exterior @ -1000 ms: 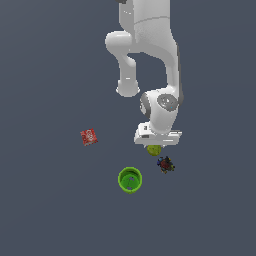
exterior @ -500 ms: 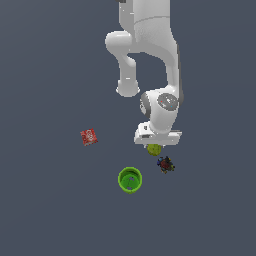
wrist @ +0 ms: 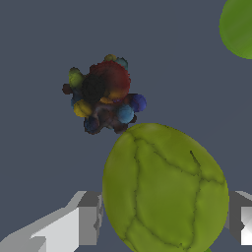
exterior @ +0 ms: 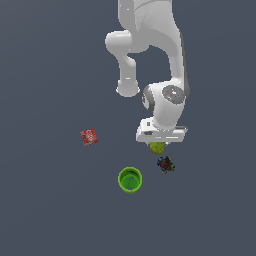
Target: Pick up a designated object from a clutter of objects.
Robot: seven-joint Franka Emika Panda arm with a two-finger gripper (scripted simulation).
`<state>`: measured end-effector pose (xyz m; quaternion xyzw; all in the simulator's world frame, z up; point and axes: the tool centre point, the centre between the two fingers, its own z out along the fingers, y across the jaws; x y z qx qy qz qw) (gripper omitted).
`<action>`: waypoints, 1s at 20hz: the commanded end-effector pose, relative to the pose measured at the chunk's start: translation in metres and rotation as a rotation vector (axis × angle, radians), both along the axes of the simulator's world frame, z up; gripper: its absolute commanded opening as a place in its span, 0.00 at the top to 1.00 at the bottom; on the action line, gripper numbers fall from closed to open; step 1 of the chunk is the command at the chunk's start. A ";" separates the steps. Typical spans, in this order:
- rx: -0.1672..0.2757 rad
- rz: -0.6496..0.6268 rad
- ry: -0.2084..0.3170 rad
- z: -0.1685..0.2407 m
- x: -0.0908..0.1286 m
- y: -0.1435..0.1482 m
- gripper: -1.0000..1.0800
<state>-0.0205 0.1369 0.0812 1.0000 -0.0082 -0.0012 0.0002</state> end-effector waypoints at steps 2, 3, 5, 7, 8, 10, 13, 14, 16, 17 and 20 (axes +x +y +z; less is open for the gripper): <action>0.001 0.001 -0.002 0.026 0.008 0.004 1.00; 0.001 0.001 -0.002 0.034 0.011 0.005 1.00; 0.001 0.001 -0.002 0.052 0.016 0.008 1.00; 0.002 0.001 -0.002 0.072 0.022 0.011 1.00; 0.002 0.001 -0.002 0.081 0.025 0.013 1.00; 0.002 0.001 -0.002 0.101 0.031 0.016 1.00; 0.002 0.001 -0.002 0.130 0.040 0.021 1.00; 0.002 0.001 -0.002 0.139 0.043 0.022 1.00; 0.002 0.001 -0.002 0.159 0.049 0.025 1.00; 0.002 0.001 -0.002 0.168 0.053 0.027 1.00; 0.002 0.001 -0.002 0.197 0.062 0.031 1.00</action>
